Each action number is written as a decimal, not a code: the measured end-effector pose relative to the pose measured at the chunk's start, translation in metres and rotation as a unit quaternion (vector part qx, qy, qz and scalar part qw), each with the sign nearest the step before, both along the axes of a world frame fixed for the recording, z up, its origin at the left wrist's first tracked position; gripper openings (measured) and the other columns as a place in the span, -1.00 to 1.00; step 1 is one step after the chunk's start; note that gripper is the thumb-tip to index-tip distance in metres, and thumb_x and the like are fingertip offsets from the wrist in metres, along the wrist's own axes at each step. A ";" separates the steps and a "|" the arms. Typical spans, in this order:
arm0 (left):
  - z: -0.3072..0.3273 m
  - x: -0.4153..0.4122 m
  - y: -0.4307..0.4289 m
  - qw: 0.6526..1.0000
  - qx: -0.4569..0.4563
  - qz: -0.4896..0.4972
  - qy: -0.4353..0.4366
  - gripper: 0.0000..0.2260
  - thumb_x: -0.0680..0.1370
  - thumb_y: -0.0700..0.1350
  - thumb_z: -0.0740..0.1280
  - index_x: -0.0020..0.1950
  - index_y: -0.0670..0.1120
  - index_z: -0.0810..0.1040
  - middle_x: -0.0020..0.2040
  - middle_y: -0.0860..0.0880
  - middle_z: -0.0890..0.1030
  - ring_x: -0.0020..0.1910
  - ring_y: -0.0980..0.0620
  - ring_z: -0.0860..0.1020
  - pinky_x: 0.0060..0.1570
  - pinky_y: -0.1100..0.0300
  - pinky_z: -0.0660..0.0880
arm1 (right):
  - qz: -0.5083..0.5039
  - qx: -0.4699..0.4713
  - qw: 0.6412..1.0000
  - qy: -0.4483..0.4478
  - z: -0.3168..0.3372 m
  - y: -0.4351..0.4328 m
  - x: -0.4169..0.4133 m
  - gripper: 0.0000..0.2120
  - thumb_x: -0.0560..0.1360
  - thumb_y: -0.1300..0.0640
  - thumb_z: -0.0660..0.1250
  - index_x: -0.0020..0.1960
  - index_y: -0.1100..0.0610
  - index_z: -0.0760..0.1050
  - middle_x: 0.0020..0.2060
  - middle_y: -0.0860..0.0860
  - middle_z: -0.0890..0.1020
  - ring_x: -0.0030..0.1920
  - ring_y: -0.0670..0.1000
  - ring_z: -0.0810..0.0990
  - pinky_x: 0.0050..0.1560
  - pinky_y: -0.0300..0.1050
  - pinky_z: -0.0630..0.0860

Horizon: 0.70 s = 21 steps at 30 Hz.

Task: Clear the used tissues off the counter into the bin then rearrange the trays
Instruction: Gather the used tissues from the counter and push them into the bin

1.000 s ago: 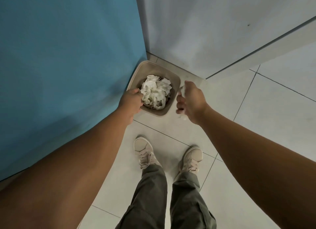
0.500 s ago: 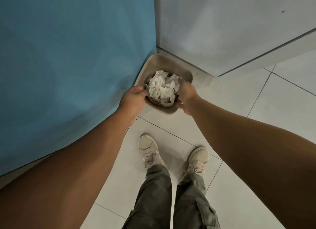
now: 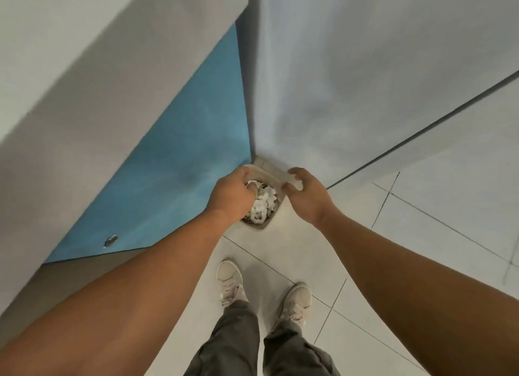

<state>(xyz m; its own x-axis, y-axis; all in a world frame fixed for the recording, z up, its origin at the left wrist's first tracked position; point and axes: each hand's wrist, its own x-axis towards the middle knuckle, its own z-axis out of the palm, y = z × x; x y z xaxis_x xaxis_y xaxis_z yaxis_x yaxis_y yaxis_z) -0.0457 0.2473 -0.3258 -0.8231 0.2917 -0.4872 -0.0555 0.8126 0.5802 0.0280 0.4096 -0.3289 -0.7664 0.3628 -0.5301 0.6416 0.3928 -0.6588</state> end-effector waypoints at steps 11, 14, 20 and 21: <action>0.248 0.024 0.022 0.978 0.038 -0.032 0.204 -0.60 0.57 -0.01 0.28 0.40 -0.03 0.45 0.30 -0.08 0.56 0.30 -0.09 0.49 0.28 -0.01 0.44 | 0.135 0.106 0.972 0.163 0.247 0.027 0.006 -0.52 0.55 0.04 0.32 0.44 0.06 0.35 0.39 0.06 0.43 0.39 0.05 0.38 0.36 -0.16 0.25; 0.296 0.024 0.013 0.963 0.062 -0.003 0.261 -0.62 0.56 -0.05 0.31 0.37 -0.08 0.49 0.29 -0.09 0.58 0.28 -0.10 0.52 0.29 0.01 0.43 | 0.167 0.123 0.955 0.213 0.291 0.017 -0.001 -0.51 0.55 0.06 0.31 0.45 0.09 0.34 0.40 0.07 0.43 0.40 0.05 0.38 0.36 -0.19 0.23; 0.360 0.015 -0.032 0.940 0.062 0.058 0.330 -0.66 0.56 -0.05 0.32 0.33 -0.04 0.52 0.27 -0.03 0.59 0.24 -0.04 0.52 0.22 0.09 0.46 | 0.234 0.122 0.920 0.290 0.350 -0.021 -0.026 -0.54 0.54 0.09 0.31 0.43 0.09 0.37 0.36 0.08 0.46 0.34 0.07 0.43 0.34 -0.19 0.29; 0.367 0.013 -0.042 0.938 0.056 0.069 0.336 -0.67 0.57 -0.04 0.31 0.34 -0.03 0.52 0.27 -0.02 0.58 0.24 -0.03 0.52 0.23 0.08 0.46 | 0.245 0.121 0.916 0.294 0.356 -0.029 -0.033 -0.55 0.55 0.08 0.30 0.43 0.08 0.37 0.38 0.07 0.45 0.35 0.06 0.42 0.34 -0.19 0.29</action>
<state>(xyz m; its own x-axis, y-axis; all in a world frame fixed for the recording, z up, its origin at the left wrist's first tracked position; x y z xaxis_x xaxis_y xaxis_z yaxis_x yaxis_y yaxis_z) -0.0330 0.2053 0.0414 -0.9671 0.1780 0.1817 0.2526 0.7560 0.6038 -0.0048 0.3810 0.0269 -0.9958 -0.0492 0.0766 -0.0885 0.7188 -0.6896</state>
